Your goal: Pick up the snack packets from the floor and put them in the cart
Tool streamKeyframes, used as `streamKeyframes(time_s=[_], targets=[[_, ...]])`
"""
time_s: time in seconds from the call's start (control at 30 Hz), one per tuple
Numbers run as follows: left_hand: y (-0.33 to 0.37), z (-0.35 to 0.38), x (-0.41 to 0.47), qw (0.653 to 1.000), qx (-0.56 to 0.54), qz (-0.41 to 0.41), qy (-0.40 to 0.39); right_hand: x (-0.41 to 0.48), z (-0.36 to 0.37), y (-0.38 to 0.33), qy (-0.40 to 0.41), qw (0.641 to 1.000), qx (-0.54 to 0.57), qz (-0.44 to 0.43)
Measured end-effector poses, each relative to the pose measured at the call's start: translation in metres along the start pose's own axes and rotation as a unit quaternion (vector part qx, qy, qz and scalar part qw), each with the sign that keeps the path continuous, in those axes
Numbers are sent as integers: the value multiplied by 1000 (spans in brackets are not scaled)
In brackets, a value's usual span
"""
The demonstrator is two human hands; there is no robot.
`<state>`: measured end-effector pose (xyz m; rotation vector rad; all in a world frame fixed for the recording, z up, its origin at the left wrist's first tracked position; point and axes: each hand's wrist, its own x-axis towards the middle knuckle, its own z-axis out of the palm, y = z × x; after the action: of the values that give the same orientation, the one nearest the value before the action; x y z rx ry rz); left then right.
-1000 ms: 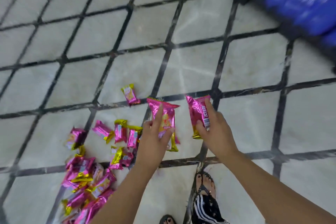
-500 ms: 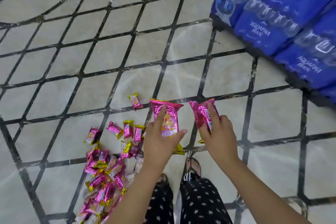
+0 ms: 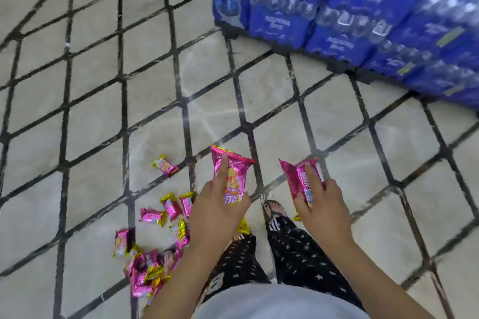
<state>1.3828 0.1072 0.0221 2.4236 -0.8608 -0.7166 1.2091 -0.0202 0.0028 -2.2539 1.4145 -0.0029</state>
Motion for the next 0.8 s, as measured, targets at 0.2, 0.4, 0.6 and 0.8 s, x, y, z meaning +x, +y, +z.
streamKeyframes(time_s=[0.2, 0.4, 0.6, 0.8], targets=[[14, 15, -10, 990, 58, 87, -90, -76, 1, 35, 39, 981, 58, 182], [55, 53, -25, 968, 83, 193, -138, -136, -15, 90, 121, 945, 64, 298], [91, 94, -56, 931, 125, 282, -196, -203, -18, 138, 167, 890, 124, 405], [141, 153, -129, 888, 161, 359, -239, -297, -24, 203, 209, 847, 154, 463]])
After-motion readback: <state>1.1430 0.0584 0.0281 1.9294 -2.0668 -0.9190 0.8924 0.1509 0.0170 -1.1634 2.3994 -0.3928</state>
